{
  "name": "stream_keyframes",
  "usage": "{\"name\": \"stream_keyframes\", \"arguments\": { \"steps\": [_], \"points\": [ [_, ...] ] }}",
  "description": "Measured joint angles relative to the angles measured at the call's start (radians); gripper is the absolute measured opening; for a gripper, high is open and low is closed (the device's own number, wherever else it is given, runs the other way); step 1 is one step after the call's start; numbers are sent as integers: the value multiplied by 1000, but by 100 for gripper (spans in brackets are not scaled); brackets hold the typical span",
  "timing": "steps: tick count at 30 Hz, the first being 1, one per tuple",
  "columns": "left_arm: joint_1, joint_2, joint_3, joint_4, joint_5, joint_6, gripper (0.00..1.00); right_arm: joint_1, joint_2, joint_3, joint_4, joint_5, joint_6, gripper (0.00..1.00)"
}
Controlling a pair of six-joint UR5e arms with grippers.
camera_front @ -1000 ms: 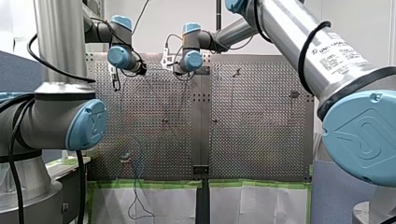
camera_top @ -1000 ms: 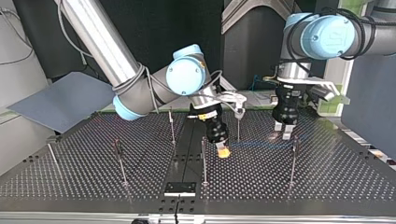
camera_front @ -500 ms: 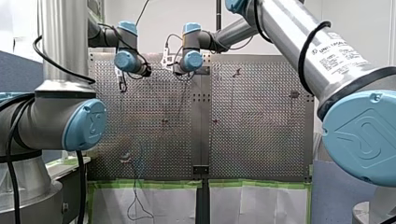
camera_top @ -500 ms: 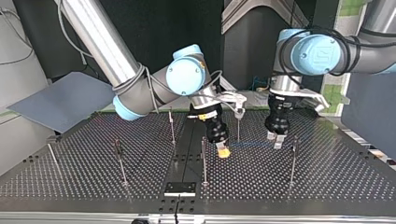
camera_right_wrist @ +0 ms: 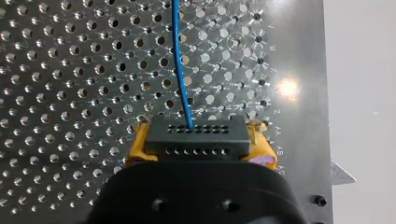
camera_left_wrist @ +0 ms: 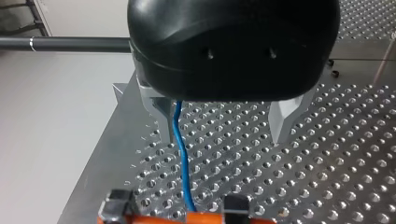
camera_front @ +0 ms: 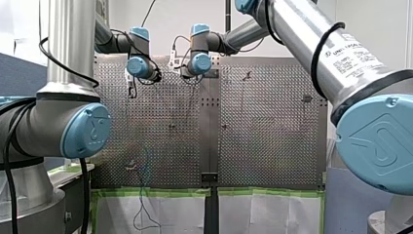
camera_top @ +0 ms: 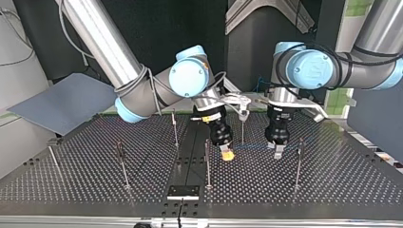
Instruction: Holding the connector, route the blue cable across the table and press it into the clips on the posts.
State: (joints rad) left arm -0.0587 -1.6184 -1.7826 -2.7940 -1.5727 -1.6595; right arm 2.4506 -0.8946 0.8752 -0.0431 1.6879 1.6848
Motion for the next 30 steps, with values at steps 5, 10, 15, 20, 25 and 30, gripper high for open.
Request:
{"name": "stream_keyframes", "arguments": {
  "steps": [5, 10, 15, 20, 25, 30],
  "points": [
    [-5, 0, 0, 1, -26, 3, 100, 0, 0, 0, 0, 0, 2, 0],
    [-7, 0, 0, 2, -43, 7, 64, 0, 0, 0, 0, -2, 3, 0],
    [-8, -1, 0, 1, -63, 14, 0, 0, 0, 0, 1, -2, 3, 0],
    [-9, -1, 0, -3, -83, 14, 0, 0, 0, 0, 2, -4, 3, 0],
    [-12, 0, -3, -26, -95, 14, 0, 0, 0, 0, 4, -6, 8, 0],
    [-20, 0, -26, -39, -120, 19, 0, 5, 0, 5, 8, -6, 21, 0]
  ]
}}
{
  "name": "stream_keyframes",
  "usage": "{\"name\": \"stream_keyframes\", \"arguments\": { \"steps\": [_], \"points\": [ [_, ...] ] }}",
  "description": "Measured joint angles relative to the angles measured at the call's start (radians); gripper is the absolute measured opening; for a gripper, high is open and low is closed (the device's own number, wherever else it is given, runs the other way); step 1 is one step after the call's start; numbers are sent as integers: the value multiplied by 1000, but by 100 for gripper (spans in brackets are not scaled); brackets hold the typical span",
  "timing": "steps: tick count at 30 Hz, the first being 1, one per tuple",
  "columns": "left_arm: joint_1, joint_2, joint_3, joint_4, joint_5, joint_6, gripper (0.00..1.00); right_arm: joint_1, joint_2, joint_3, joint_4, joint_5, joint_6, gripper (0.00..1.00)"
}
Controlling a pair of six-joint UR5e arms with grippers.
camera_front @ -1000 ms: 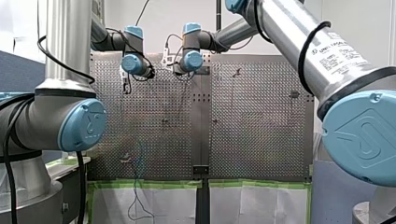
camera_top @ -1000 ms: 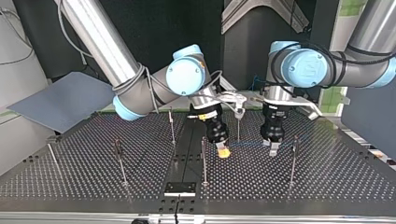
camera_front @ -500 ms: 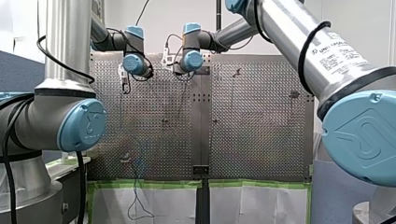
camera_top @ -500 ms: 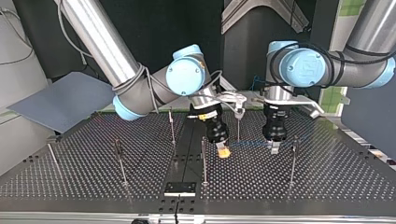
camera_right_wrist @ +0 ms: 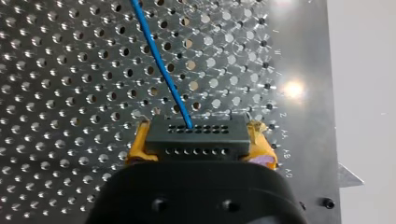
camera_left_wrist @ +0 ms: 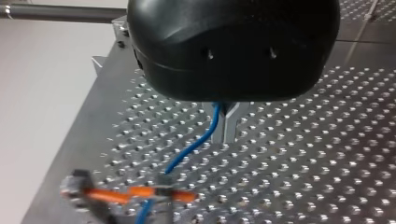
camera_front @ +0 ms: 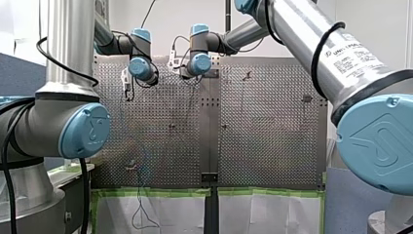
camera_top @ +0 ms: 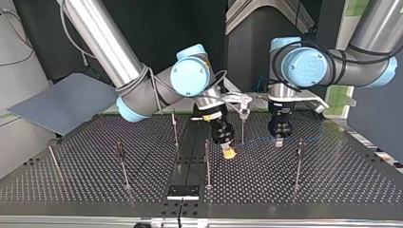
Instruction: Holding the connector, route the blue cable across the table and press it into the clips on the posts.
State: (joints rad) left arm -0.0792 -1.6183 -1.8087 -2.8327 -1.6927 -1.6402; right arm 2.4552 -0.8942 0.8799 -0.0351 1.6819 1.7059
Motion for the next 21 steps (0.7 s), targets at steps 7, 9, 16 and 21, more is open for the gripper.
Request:
{"name": "stream_keyframes", "arguments": {
  "steps": [7, 9, 16, 21],
  "points": [
    [-7, 1, -61, 48, -10, -11, 0, 3, 1, 50, -1, 2, 1, 0],
    [-6, 1, -80, 66, -11, -20, 0, 3, 1, 67, -2, 2, 0, 0],
    [-2, -10, -147, 132, -12, -40, 0, 0, 2, 135, -5, 3, -3, 0],
    [-6, -44, -186, 172, -12, -43, 0, -1, 3, 172, -15, 4, -6, 0]
  ]
}}
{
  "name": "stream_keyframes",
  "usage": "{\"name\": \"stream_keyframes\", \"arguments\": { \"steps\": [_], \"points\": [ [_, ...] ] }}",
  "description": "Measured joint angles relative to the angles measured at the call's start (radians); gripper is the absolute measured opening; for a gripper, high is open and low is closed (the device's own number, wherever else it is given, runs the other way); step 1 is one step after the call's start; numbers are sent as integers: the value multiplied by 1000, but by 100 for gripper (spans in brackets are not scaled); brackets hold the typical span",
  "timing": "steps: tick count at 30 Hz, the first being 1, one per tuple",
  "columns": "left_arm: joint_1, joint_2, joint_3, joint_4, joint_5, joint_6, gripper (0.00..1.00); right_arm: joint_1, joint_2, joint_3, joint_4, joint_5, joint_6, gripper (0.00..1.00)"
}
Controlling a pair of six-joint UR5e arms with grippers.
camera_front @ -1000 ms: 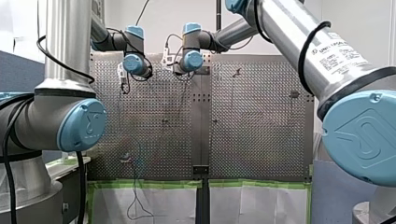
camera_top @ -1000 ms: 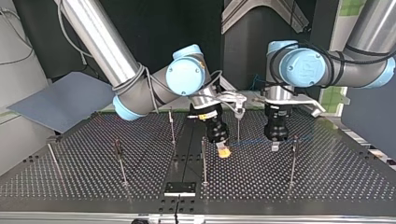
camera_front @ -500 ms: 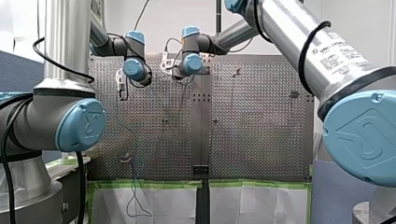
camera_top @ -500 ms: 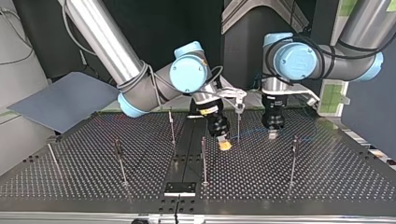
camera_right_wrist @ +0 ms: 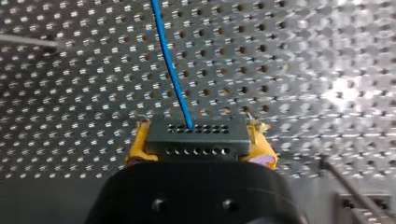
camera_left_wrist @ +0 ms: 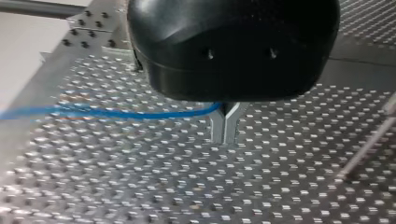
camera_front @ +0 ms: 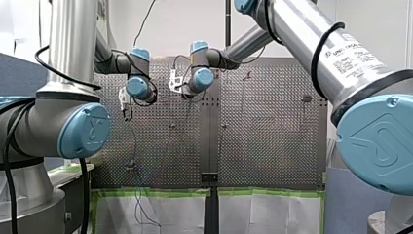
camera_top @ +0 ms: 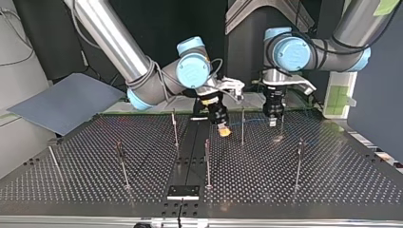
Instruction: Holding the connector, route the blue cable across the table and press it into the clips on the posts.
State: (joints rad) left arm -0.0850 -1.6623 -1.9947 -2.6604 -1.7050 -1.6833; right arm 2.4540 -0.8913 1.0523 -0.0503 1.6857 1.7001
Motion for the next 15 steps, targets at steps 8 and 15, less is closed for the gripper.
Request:
{"name": "stream_keyframes", "arguments": {
  "steps": [8, 15],
  "points": [
    [5, -63, -64, 64, -22, -9, 0, -2, 1, 66, -33, 0, -14, 0],
    [12, -108, -120, 119, -21, -13, 0, -4, 15, 123, -82, -7, -19, 0]
  ]
}}
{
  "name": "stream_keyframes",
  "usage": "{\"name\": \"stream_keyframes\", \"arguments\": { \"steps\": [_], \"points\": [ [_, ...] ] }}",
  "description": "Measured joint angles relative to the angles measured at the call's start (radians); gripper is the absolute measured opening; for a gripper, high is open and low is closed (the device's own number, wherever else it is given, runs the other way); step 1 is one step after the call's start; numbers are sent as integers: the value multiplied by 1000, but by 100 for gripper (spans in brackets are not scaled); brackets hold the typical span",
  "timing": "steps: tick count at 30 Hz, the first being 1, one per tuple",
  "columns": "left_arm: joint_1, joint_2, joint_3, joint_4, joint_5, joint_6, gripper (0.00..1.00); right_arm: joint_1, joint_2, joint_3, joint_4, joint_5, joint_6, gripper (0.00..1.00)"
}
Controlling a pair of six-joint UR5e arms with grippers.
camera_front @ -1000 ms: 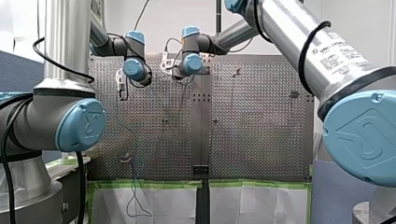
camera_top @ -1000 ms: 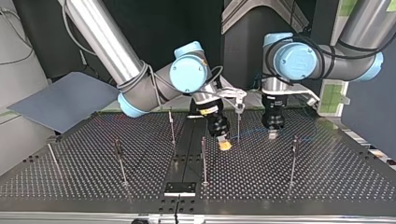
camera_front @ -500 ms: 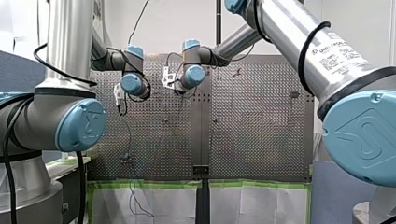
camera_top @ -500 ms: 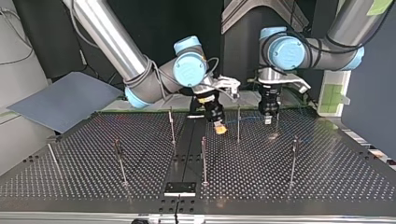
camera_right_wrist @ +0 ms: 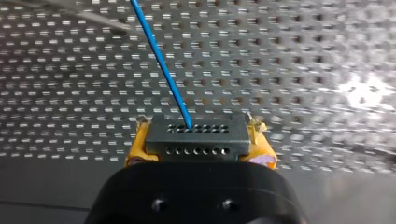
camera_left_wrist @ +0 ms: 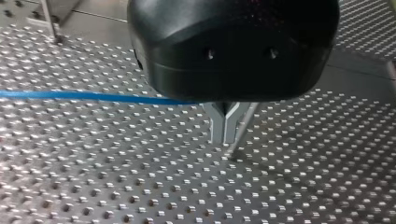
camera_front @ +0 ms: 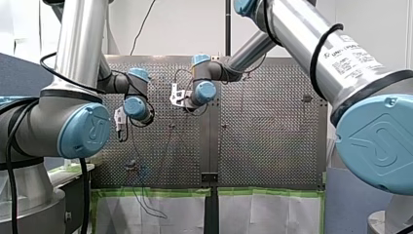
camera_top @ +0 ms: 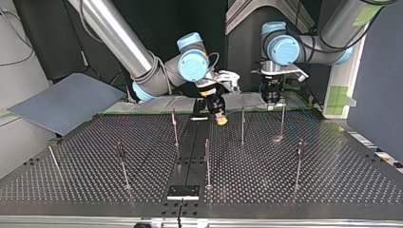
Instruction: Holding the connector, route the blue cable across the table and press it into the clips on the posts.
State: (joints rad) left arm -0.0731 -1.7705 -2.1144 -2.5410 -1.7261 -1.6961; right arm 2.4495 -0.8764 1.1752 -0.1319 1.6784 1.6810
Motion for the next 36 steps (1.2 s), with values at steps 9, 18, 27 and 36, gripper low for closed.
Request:
{"name": "stream_keyframes", "arguments": {
  "steps": [9, 18, 27, 36],
  "points": [
    [2, -66, -56, 72, 50, -1, 0, -1, 43, 45, -7, -12, -17, 0],
    [5, -77, -48, 146, 117, -39, 0, -9, 51, 47, -10, -27, -12, 0],
    [6, -97, -15, 187, 161, -63, 0, -23, 67, 47, -21, -48, -6, 0],
    [10, -161, 11, 196, 132, -44, 0, -49, 68, 47, -35, -81, 16, 0]
  ]
}}
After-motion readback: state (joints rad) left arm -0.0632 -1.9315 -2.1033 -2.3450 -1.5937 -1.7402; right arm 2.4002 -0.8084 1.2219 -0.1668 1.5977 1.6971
